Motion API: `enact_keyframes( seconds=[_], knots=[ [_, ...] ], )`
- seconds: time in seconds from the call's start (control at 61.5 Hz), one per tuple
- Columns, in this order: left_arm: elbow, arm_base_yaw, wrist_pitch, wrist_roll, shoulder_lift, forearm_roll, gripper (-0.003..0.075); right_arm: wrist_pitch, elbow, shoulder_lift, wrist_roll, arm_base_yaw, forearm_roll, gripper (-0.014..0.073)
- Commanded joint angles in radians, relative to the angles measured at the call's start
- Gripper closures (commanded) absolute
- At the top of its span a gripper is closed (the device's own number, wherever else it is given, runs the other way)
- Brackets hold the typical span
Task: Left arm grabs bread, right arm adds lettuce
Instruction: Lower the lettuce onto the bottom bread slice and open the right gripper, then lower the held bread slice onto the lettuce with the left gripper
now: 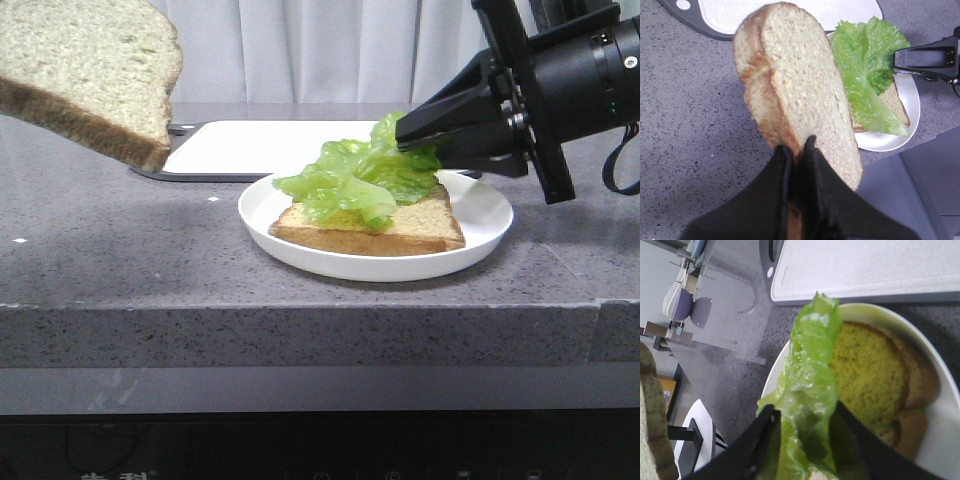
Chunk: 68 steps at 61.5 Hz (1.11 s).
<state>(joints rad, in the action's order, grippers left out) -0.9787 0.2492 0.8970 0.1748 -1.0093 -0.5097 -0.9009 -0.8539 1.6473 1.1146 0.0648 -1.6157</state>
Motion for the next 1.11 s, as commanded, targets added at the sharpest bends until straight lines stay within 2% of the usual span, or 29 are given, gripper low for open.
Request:
enact_keyframes(
  seconds=[0.0,0.065,0.26,0.39,0.553,0.683,0.878,1.09],
  knots=[
    [-0.026,-0.004,-0.06,-0.001,0.015,-0.033,0.0741,-0.054,-0.019,-0.046,0.017,-0.021,-0.014,0.0139],
    [-0.026,-0.004,-0.06,-0.001,0.015,-0.033,0.0741,-0.067,-0.026,-0.062,0.017,-0.048,0.032,0.0111],
    [-0.026,-0.004,-0.053,-0.001,0.015,-0.046,0.0741,-0.068,-0.037,-0.196,-0.04,-0.14,0.168,0.0116],
    [-0.026,-0.004,-0.056,0.0,0.01,-0.086,0.0741,-0.057,-0.037,-0.316,-0.156,-0.173,0.349,0.0127],
    [-0.026,-0.004,-0.064,0.154,-0.05,-0.299,0.0741,-0.04,-0.037,-0.501,-0.347,-0.161,0.633,0.0127],
    [-0.03,-0.004,-0.064,0.333,-0.135,-0.543,0.0741,-0.042,-0.037,-0.623,-0.46,-0.15,0.779,0.0127],
    [-0.041,-0.004,0.003,0.597,-0.298,-0.853,0.0741,-0.065,-0.037,-0.762,-0.476,-0.148,0.798,0.0127],
    [-0.141,0.01,0.147,0.67,-0.472,-0.947,0.0741,-0.067,-0.035,-0.799,-0.476,-0.148,0.798,0.0127]
  ],
)
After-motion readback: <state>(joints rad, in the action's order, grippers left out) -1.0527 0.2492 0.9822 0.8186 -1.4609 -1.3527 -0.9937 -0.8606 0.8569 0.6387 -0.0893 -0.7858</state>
